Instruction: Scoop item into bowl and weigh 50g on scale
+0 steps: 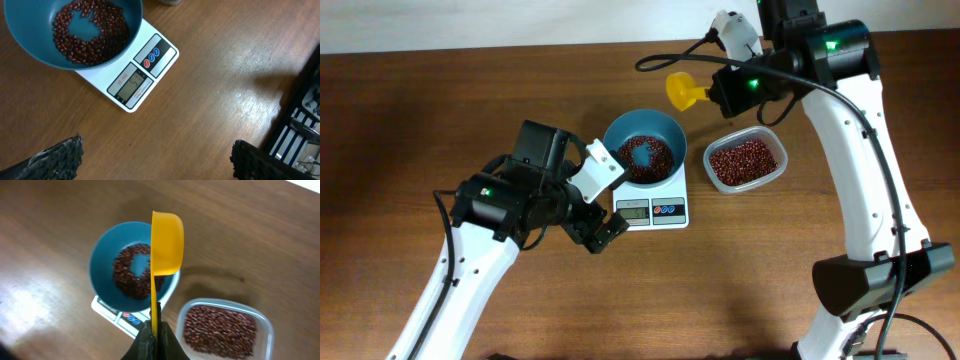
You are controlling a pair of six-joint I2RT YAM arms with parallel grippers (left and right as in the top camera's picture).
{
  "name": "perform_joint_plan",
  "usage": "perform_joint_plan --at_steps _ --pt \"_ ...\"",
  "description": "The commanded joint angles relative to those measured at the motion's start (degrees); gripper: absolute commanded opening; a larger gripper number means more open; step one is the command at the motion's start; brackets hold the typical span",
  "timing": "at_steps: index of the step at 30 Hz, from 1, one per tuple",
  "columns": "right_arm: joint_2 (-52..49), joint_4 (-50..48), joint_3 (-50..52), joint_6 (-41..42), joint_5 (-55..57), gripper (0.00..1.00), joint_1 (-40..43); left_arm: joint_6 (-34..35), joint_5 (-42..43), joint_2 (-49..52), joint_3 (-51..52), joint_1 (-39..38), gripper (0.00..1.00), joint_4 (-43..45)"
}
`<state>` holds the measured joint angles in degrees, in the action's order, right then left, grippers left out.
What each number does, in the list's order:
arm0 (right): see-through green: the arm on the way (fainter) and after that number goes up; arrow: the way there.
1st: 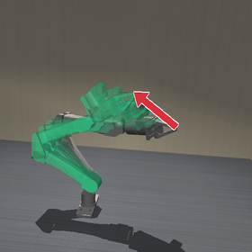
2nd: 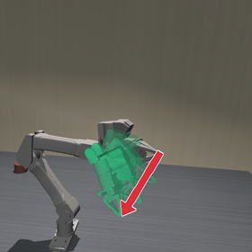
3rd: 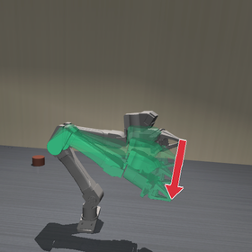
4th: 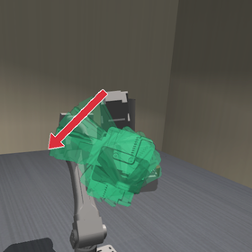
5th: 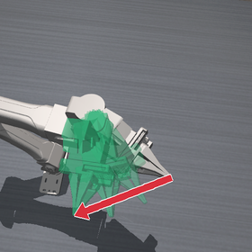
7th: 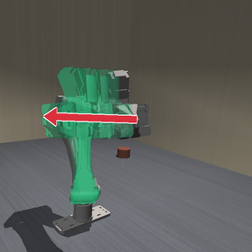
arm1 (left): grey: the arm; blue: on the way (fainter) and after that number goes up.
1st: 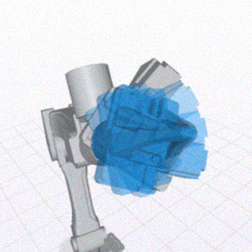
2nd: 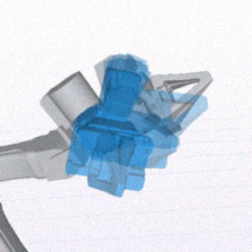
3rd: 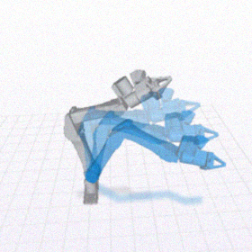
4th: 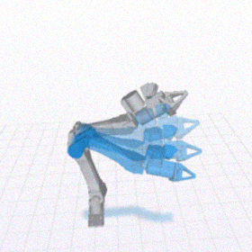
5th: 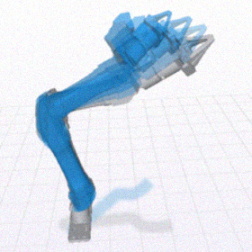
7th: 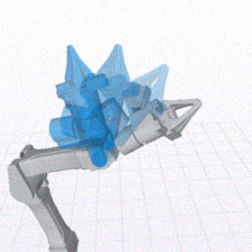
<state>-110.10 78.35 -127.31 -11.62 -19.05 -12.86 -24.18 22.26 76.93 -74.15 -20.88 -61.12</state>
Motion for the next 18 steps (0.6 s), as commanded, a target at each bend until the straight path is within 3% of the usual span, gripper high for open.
perform_joint_plan --at_steps 1,11,18 --pt "-3.8 0.5 -0.2 -1.7 -6.3 0.04 -1.0 0.5 0.7 -0.1 -0.8 -0.1 0.99 -0.1" --pt "-7.0 4.3 -0.2 -5.2 -1.9 0.04 -4.4 0.6 0.7 -0.1 -0.8 -0.1 0.99 -0.1" --pt "-9.3 5.5 -0.2 -6.2 7.9 0.04 -6.3 0.6 0.7 -0.1 -0.8 -0.1 0.99 -0.1"
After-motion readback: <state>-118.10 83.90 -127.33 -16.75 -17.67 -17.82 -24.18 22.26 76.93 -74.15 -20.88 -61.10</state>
